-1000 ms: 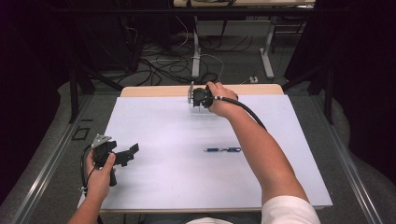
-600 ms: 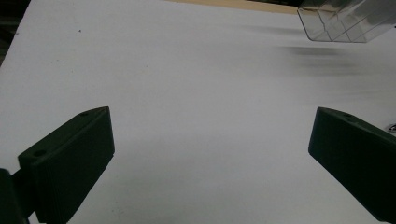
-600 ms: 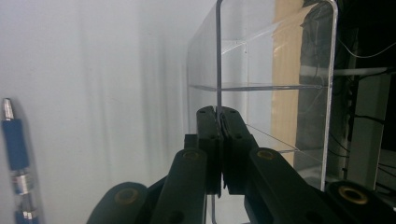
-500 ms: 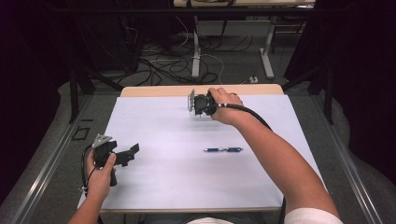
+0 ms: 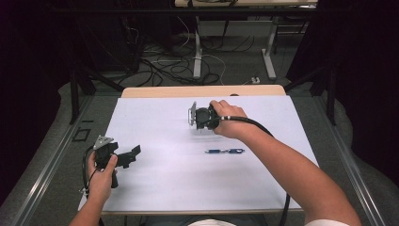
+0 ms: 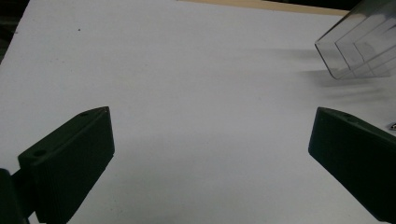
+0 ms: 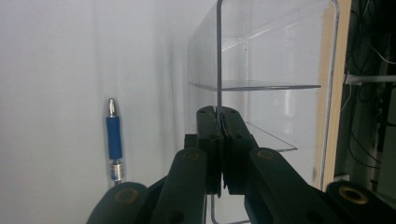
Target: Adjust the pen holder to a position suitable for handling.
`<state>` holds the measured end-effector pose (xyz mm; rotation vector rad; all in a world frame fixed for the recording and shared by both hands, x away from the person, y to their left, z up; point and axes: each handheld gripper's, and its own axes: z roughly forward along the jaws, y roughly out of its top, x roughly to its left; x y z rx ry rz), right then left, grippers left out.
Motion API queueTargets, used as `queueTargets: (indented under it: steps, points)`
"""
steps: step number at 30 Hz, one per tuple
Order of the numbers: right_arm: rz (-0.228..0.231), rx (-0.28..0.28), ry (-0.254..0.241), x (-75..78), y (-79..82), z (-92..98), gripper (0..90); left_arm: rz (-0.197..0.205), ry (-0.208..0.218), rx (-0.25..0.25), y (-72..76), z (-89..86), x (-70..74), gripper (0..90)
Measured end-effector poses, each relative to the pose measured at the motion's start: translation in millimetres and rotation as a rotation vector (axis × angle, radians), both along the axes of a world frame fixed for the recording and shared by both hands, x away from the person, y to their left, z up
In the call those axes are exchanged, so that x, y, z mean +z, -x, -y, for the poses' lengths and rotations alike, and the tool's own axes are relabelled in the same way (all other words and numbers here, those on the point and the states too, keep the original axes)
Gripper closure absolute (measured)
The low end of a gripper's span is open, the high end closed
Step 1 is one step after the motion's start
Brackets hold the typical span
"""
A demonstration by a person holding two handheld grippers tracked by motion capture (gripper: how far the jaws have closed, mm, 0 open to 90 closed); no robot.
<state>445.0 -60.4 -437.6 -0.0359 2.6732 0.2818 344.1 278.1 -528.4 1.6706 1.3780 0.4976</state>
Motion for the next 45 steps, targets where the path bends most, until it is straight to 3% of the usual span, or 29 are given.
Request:
queueTargets:
  steps: [7,8,13,16,24,28,39,44,45]
  points:
    - [-0.027,-0.004,0.000,-5.8,6.4,1.4,88.3,0.000,-0.002,0.001,0.0,0.6,-0.4,0.2]
    - [-0.049,-0.015,0.017,-6.6,7.3,1.5,88.2,-0.002,-0.003,0.002,0.1,0.8,-0.4,0.2]
    - [-0.072,-0.013,0.032,-9.6,5.9,1.0,88.2,-0.003,-0.003,0.001,0.0,0.8,-0.5,0.2]
    - [-0.077,-0.007,0.025,-12.8,3.9,0.8,88.0,-0.003,-0.004,0.001,0.0,0.6,-0.5,0.2]
    - [-0.103,-0.059,-0.018,-13.3,-6.1,2.4,86.5,-0.003,-0.006,-0.003,0.1,1.1,-0.5,0.3]
    - [-0.100,-0.093,-0.046,-14.3,-11.2,3.2,85.2,-0.005,-0.006,-0.003,0.1,1.0,-0.5,0.2]
    - [-0.104,-0.090,-0.070,-14.9,-12.1,5.8,83.8,-0.003,-0.008,-0.006,0.0,1.6,-0.9,0.2]
    - [-0.086,-0.093,-0.087,-14.0,-11.2,7.2,76.6,-0.007,-0.010,-0.008,-0.4,1.6,-1.5,0.2]
    - [-0.073,-0.098,-0.111,-12.5,-9.1,8.9,72.2,-0.007,-0.011,-0.007,-0.6,2.1,-1.8,0.2]
